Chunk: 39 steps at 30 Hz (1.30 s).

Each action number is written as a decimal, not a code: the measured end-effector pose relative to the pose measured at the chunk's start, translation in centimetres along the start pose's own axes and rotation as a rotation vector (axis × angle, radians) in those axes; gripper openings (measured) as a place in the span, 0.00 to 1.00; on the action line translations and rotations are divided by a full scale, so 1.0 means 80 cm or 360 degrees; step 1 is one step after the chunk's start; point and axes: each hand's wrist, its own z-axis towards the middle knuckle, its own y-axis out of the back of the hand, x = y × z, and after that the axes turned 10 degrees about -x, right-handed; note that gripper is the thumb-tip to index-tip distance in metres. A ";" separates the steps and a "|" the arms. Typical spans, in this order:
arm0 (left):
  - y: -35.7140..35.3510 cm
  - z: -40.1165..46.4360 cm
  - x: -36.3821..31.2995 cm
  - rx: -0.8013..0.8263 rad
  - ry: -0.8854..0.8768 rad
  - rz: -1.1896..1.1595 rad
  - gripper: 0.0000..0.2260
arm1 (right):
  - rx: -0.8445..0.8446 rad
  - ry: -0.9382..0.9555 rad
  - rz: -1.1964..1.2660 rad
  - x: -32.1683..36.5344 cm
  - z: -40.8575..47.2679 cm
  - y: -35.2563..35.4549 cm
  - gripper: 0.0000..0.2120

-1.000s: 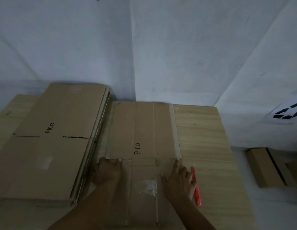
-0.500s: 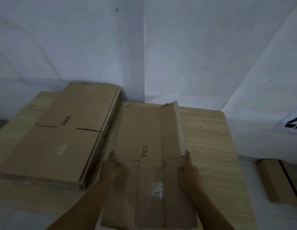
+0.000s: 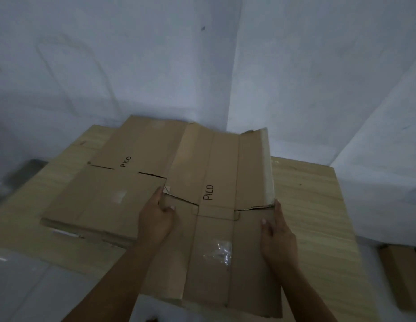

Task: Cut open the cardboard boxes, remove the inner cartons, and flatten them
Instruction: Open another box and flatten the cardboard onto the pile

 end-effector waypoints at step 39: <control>0.191 0.370 0.218 0.0339 -0.0005 0.0396 0.26 | 0.0388 -0.0328 -0.0478 0.288 -0.048 -0.343 0.48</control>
